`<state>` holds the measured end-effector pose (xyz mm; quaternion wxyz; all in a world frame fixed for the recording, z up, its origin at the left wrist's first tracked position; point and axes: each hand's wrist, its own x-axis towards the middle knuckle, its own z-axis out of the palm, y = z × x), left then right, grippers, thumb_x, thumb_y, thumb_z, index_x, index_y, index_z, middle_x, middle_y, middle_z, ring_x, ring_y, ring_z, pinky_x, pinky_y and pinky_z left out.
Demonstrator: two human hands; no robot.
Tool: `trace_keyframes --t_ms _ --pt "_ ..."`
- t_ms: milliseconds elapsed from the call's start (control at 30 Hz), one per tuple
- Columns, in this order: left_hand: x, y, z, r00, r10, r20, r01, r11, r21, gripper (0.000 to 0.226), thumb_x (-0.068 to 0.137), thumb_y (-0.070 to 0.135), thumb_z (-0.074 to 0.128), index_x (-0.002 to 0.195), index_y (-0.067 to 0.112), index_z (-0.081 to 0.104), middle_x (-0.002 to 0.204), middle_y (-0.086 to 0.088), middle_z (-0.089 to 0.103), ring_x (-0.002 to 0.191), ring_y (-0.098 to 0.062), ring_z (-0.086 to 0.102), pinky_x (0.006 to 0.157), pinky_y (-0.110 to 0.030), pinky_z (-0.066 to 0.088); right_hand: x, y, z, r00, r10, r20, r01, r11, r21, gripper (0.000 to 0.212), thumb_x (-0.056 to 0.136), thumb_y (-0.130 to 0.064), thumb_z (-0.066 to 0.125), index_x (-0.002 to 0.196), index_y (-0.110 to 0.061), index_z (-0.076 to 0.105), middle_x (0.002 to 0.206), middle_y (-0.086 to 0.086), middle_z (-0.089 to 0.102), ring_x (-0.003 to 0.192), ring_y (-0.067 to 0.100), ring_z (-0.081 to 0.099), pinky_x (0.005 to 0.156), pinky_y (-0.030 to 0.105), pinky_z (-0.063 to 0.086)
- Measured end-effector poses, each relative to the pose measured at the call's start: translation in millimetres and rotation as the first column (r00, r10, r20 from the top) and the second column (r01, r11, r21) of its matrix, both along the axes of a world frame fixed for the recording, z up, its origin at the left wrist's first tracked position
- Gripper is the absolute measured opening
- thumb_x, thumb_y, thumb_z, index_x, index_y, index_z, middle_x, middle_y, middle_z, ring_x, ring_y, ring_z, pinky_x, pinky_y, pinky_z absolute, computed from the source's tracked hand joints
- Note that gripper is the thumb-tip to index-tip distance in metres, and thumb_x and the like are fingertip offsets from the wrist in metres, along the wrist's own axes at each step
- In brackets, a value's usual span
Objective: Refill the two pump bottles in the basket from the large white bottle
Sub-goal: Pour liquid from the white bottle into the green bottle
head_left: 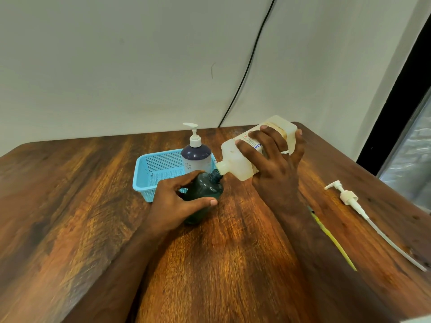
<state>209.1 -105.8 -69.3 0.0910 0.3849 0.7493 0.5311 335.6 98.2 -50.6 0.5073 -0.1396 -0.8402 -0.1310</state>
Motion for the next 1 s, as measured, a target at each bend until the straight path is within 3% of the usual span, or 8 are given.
trace_keyframes --t_ms 167,467,633,767,900,1000 --pt "-0.2 0.7 -0.2 1.0 0.0 -0.006 0.0 1.0 0.002 0.079 0.057 0.052 0.083 0.131 0.036 0.061 0.126 0.017 0.062 0.107 0.007 0.051 0.081 -0.015 0.042 -0.1 -1.2 -0.2 1.0 0.021 0.0 -0.021 0.999 -0.03 0.066 0.076 -0.021 0.08 0.133 -0.03 0.05 0.137 0.013 0.056 0.137 0.032 0.038 0.113 0.071 0.013" --pt "-1.1 -0.1 -0.8 1.0 0.0 -0.03 0.0 1.0 0.008 0.081 0.056 0.056 0.082 0.132 0.037 0.06 0.132 0.012 0.063 0.111 0.002 0.052 0.086 -0.019 0.045 2.2 -6.1 1.3 0.997 0.026 0.067 -0.015 0.987 -0.159 0.057 0.081 -0.048 0.045 0.133 -0.028 0.059 0.137 0.01 0.055 0.136 0.032 0.04 0.117 0.062 0.004" --pt "-2.6 0.3 -3.6 1.0 0.002 -0.023 -0.002 1.0 0.018 0.077 0.057 0.057 0.085 0.129 0.04 0.061 0.131 0.016 0.062 0.116 -0.002 0.053 0.087 -0.019 0.046 1.3 -5.7 -0.1 0.997 0.041 0.058 -0.031 0.985 -0.17 0.056 0.08 -0.047 0.052 0.132 -0.029 0.057 0.137 0.009 0.055 0.135 0.032 0.041 0.117 0.06 0.004" --pt "-1.6 1.7 -5.1 1.0 0.004 -0.008 -0.004 0.999 0.032 0.072 0.058 0.057 0.086 0.125 0.042 0.063 0.12 0.025 0.064 0.111 0.006 0.054 0.087 -0.023 0.049 0.4 -4.7 -2.6 0.995 0.065 0.07 -0.048 0.974 -0.219 0.067 0.071 -0.044 0.069 0.134 -0.03 0.052 0.137 0.005 0.053 0.134 0.028 0.039 0.116 0.06 0.007" --pt "1.6 5.2 -9.7 0.999 0.028 0.044 -0.031 0.997 0.065 0.071 0.06 0.051 0.088 0.126 0.044 0.064 0.119 0.026 0.066 0.112 0.007 0.056 0.094 -0.03 0.05 1.2 -5.6 -2.6 0.991 0.085 0.105 -0.046 0.945 -0.324 0.082 0.06 -0.033 0.079 0.135 -0.033 0.046 0.134 0.0 0.051 0.129 0.026 0.044 0.113 0.063 0.019" --pt "6.0 7.6 -9.6 0.996 0.004 0.091 -0.012 0.996 0.091 0.065 0.059 0.048 0.087 0.118 0.053 0.06 0.117 0.029 0.066 0.112 0.008 0.056 0.092 -0.025 0.048 -0.2 -7.3 -6.0 0.992 0.108 0.06 -0.07 0.891 -0.448 0.087 0.061 -0.03 0.083 0.136 -0.035 0.039 0.134 -0.001 0.054 0.124 0.026 0.05 0.11 0.062 0.028"
